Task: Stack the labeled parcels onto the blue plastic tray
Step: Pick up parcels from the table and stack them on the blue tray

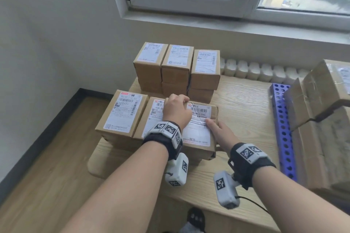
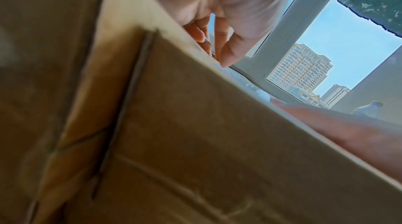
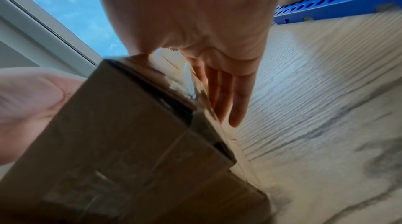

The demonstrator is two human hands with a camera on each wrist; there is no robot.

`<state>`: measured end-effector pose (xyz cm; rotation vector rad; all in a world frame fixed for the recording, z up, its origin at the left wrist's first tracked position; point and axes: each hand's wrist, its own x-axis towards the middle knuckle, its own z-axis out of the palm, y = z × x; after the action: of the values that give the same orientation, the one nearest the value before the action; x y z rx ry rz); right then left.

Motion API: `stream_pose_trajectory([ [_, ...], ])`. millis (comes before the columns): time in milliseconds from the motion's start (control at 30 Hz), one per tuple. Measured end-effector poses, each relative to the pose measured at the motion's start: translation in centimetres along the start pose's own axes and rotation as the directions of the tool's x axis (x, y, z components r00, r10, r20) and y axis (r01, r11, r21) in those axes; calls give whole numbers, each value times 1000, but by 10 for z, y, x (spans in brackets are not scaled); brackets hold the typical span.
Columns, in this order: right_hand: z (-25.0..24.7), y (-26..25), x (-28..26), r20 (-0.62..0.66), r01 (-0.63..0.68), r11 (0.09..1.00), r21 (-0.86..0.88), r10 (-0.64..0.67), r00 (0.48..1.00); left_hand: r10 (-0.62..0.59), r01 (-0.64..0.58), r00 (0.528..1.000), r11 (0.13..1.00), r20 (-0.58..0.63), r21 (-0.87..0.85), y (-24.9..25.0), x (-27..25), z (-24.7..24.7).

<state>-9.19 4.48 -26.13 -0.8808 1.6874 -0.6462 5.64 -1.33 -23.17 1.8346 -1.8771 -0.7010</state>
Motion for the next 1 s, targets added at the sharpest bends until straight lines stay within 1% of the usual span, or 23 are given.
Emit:
stream_pose_trajectory([
  [233, 2, -1, -4, -39, 7, 999, 42, -5, 999, -11, 13, 999, 1000, 53, -29, 0, -3, -5],
  [333, -2, 0, -7, -74, 27, 999, 27, -25, 997, -28, 32, 997, 998, 77, -51, 3, -4, -7],
  [433, -11, 3, -12, -133, 53, 997, 47, -46, 990, -35, 44, 995, 994, 93, -100, 8, -5, -11],
  [567, -20, 1, -25, -189, 104, 991, 85, -87, 978, 31, -19, 997, 983, 64, -183, 17, -11, -17],
  [733, -32, -1, -46, -264, 134, 973, 189, -81, 961, 98, -79, 993, 961, 60, -267, 31, -25, -19],
  [867, -42, 6, -62, -324, 164, 958, 236, -82, 943, 131, -79, 982, 939, 136, -334, 40, -37, -14],
  [933, -49, 9, -70, -345, 176, 948, 265, -77, 935, 147, -69, 971, 929, 191, -362, 46, -44, -13],
  [1000, -58, 8, -78, -363, 188, 938, 290, -74, 929, 154, -36, 950, 919, 273, -393, 54, -51, -14],
])
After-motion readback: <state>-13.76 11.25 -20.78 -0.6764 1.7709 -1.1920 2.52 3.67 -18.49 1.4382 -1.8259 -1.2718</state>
